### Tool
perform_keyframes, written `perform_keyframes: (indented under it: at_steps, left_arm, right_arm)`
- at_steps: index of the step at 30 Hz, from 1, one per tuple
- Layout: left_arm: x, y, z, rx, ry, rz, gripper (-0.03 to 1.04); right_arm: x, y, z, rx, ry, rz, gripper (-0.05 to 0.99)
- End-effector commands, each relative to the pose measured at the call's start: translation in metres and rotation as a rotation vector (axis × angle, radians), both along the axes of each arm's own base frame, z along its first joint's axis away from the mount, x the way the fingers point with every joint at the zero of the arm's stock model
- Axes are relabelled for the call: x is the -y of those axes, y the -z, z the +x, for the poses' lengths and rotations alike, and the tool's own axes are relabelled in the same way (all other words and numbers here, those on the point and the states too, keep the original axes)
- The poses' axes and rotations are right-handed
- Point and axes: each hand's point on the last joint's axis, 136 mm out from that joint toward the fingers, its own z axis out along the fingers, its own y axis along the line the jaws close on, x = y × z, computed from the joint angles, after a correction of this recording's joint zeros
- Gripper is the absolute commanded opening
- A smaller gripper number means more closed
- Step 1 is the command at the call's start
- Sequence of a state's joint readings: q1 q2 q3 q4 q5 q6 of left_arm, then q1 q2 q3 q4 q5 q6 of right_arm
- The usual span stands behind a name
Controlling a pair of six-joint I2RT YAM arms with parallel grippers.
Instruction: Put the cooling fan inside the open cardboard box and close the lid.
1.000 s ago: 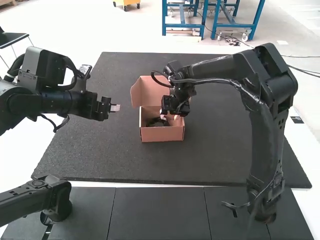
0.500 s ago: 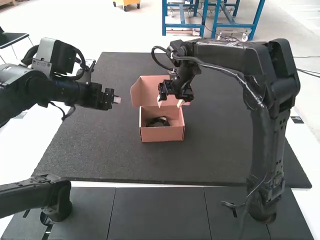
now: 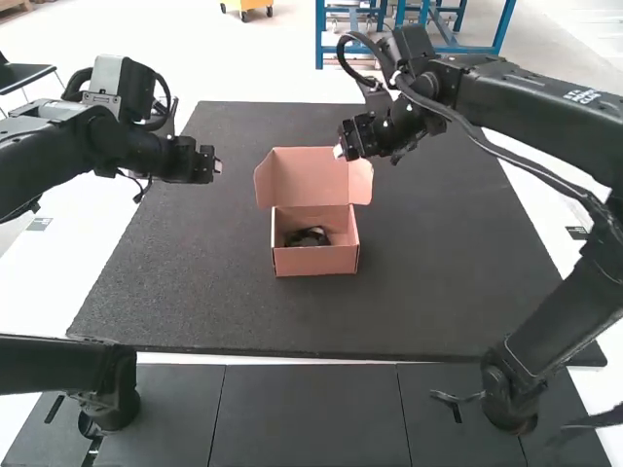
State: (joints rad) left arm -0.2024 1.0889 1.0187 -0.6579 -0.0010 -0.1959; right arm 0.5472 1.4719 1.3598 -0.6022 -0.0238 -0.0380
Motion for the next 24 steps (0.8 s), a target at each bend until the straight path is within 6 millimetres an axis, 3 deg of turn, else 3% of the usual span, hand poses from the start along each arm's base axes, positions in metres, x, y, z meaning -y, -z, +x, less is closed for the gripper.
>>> perform_keyframes:
  at_steps: [1, 6, 12, 24]
  left_arm:
    - [-0.004, -0.011, 0.011, 0.029, -0.019, 0.016, 0.97]
    - [-0.006, 0.002, 0.019, -0.004, -0.033, 0.040, 0.97]
    - [-0.005, 0.010, 0.029, -0.032, -0.037, 0.057, 0.97]
    - [-0.002, 0.011, 0.049, -0.029, -0.034, 0.065, 0.97]
  right_arm:
    - [0.018, 0.002, -0.001, 0.064, 0.041, -0.021, 0.81]
    - [0.023, 0.007, -0.002, 0.130, 0.055, 0.015, 0.81]
    - [0.050, 0.022, 0.014, 0.147, 0.130, 0.031, 0.81]
    - [0.037, 0.046, 0.035, 0.137, 0.103, 0.041, 0.81]
